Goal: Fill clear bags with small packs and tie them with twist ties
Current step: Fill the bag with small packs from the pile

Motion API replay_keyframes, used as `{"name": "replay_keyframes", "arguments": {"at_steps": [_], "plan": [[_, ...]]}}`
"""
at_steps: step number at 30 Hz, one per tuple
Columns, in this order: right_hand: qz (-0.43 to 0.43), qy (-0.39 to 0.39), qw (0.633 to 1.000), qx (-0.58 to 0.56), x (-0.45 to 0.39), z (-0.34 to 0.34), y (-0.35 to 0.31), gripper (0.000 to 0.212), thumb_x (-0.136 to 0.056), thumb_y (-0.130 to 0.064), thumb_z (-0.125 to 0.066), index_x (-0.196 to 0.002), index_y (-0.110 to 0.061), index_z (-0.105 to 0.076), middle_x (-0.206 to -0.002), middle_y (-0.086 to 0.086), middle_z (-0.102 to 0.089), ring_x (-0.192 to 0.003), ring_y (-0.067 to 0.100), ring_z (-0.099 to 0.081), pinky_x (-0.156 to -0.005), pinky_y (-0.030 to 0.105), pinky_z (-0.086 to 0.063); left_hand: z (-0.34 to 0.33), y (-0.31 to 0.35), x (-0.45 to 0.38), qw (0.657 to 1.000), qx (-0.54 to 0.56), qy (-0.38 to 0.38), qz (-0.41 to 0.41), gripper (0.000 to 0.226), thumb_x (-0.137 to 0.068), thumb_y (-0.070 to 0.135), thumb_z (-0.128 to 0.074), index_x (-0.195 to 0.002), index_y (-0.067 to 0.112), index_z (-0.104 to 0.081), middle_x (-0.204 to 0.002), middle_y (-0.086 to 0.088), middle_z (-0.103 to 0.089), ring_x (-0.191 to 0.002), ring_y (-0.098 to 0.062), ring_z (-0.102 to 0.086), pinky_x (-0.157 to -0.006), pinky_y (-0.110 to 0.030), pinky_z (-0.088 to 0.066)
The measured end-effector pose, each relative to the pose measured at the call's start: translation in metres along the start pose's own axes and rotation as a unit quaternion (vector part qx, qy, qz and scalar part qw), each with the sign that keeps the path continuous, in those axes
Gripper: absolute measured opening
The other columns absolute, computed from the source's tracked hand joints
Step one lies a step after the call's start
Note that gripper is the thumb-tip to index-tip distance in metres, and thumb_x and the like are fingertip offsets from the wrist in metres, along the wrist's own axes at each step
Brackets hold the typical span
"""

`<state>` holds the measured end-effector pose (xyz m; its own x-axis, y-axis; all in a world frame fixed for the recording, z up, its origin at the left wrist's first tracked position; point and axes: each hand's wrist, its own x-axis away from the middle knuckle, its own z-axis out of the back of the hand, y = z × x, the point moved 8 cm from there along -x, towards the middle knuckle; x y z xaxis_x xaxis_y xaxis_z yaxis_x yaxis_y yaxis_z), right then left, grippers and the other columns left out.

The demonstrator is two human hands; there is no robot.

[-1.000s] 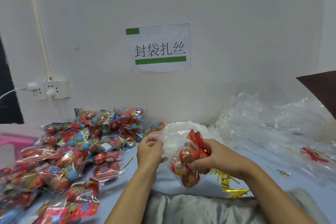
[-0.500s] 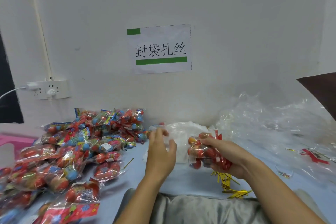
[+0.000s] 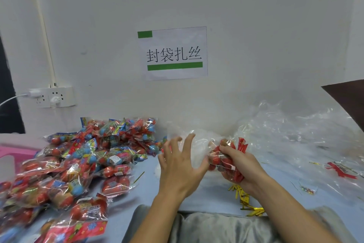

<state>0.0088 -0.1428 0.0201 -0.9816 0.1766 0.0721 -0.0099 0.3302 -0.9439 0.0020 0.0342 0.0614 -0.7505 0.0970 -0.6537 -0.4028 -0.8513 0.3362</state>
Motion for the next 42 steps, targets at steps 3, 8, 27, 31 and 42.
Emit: {"name": "replay_keyframes", "arguments": {"at_steps": [3, 8, 27, 31, 42], "plan": [[0.015, -0.014, 1.000, 0.005, 0.003, -0.005, -0.001, 0.019, -0.089, -0.018, -0.074, -0.098, -0.002, -0.073, -0.077, 0.014, -0.070, -0.061, 0.025, -0.064, -0.054, 0.029, -0.051, 0.000, -0.002, -0.001, 1.000, -0.015, 0.011, -0.008, 0.051, -0.094, 0.060, -0.045, -0.143, 0.047, -0.037, -0.140, 0.010, -0.027, -0.134, -0.016, -0.020, -0.110, -0.036, -0.025], [0.060, 0.002, 0.998, 0.005, 0.005, -0.010, -0.003, 0.023, -0.089, -0.025, -0.075, -0.102, -0.006, -0.075, -0.087, 0.011, -0.077, -0.071, 0.024, -0.071, -0.061, 0.031, -0.055, -0.011, 0.003, 0.000, 0.978, 0.203, -0.030, -0.024, 0.032, -0.103, 0.035, -0.048, -0.134, 0.032, -0.056, -0.123, 0.010, -0.052, -0.110, -0.006, -0.053, -0.083, -0.013, -0.042], [0.142, -0.044, 0.988, -0.032, 0.012, -0.022, -0.013, 0.012, -0.085, -0.020, -0.076, -0.097, -0.017, -0.077, -0.082, 0.005, -0.075, -0.073, 0.017, -0.068, -0.068, 0.033, -0.059, 0.014, 0.009, -0.001, 0.976, 0.214, 0.045, -0.017, 0.060, -0.090, 0.070, -0.043, -0.145, 0.046, -0.039, -0.157, 0.019, -0.029, -0.145, -0.002, -0.022, -0.117, -0.026, -0.021], [0.175, -0.100, 0.979, 0.016, 0.017, -0.039, -0.011, 0.017, -0.084, -0.014, -0.078, -0.101, -0.014, -0.075, -0.085, 0.010, -0.069, -0.074, 0.019, -0.065, -0.075, 0.037, -0.059, 0.008, 0.023, 0.000, 0.978, 0.198, -0.005, -0.066, 0.056, -0.098, 0.056, -0.038, -0.151, 0.042, -0.028, -0.160, 0.022, -0.023, -0.149, 0.003, -0.013, -0.123, -0.032, -0.015], [0.235, -0.067, 0.961, 0.128, 0.019, -0.039, -0.012, 0.028, -0.079, -0.014, -0.076, -0.058, -0.025, -0.062, -0.054, -0.010, -0.055, -0.053, 0.009, -0.049, -0.053, 0.018, -0.045, 0.028, 0.045, 0.005, 0.969, 0.118, 0.132, -0.173, 0.023, -0.098, 0.021, -0.054, -0.113, 0.024, -0.072, -0.135, 0.009, -0.062, -0.140, -0.009, -0.042, -0.107, -0.038, -0.028]]}}
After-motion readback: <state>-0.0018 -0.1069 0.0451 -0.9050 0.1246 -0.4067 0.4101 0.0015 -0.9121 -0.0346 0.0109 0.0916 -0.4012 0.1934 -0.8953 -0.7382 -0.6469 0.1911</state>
